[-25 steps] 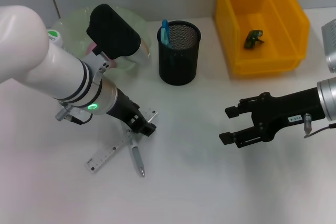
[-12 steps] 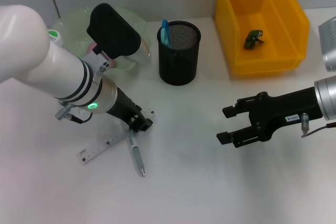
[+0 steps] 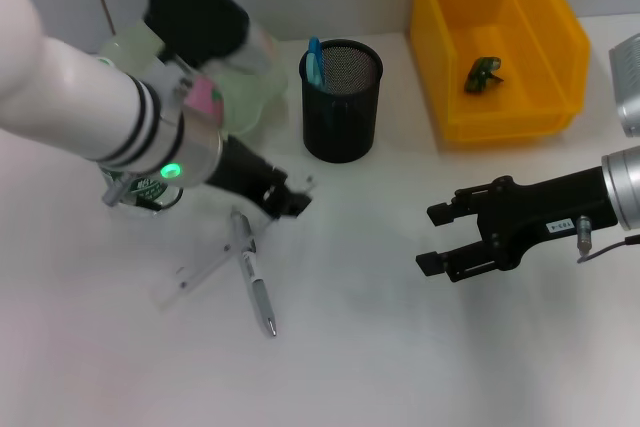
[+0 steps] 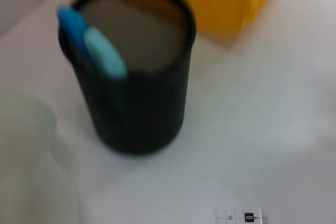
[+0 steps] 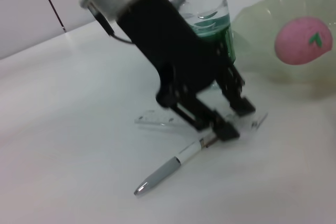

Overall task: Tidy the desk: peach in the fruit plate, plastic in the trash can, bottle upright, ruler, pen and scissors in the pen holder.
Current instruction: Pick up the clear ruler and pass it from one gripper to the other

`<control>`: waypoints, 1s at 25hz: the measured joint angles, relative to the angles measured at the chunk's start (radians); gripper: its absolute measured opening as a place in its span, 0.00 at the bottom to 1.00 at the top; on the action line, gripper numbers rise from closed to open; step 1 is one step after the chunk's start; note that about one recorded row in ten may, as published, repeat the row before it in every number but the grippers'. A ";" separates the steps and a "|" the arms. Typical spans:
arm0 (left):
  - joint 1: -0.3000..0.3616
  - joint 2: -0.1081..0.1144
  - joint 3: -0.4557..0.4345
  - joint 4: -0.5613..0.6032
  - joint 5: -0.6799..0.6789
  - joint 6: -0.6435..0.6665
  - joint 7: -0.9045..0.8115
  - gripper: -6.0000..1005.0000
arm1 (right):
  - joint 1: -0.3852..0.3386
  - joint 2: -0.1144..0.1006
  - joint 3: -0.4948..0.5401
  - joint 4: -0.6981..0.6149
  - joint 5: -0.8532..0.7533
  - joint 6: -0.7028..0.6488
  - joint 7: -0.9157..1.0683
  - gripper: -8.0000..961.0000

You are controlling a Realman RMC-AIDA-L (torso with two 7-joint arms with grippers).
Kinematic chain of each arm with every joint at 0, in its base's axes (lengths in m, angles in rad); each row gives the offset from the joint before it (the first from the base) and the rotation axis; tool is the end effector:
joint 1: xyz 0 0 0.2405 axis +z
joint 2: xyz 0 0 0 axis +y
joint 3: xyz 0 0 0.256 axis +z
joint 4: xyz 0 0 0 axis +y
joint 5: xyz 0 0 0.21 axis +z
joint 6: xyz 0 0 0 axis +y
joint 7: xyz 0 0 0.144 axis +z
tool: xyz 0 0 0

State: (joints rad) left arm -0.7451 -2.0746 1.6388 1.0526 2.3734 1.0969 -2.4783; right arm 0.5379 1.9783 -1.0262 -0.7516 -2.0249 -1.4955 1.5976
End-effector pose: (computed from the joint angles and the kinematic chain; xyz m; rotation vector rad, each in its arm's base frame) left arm -0.1410 0.3850 -0.0770 -2.7102 -0.6261 0.2689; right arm 0.2637 0.3395 0.0066 -2.9083 0.6501 0.2815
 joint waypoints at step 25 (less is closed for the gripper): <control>0.231 -0.003 -0.212 -0.207 -1.413 0.017 0.931 0.39 | -0.034 0.020 0.083 0.016 -0.032 0.034 -0.026 0.71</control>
State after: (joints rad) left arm -0.5139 -2.0779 1.4264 0.8452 0.9606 1.1138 -1.5470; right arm 0.5039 1.9986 -0.9435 -0.7359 -2.0567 -1.4610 1.5713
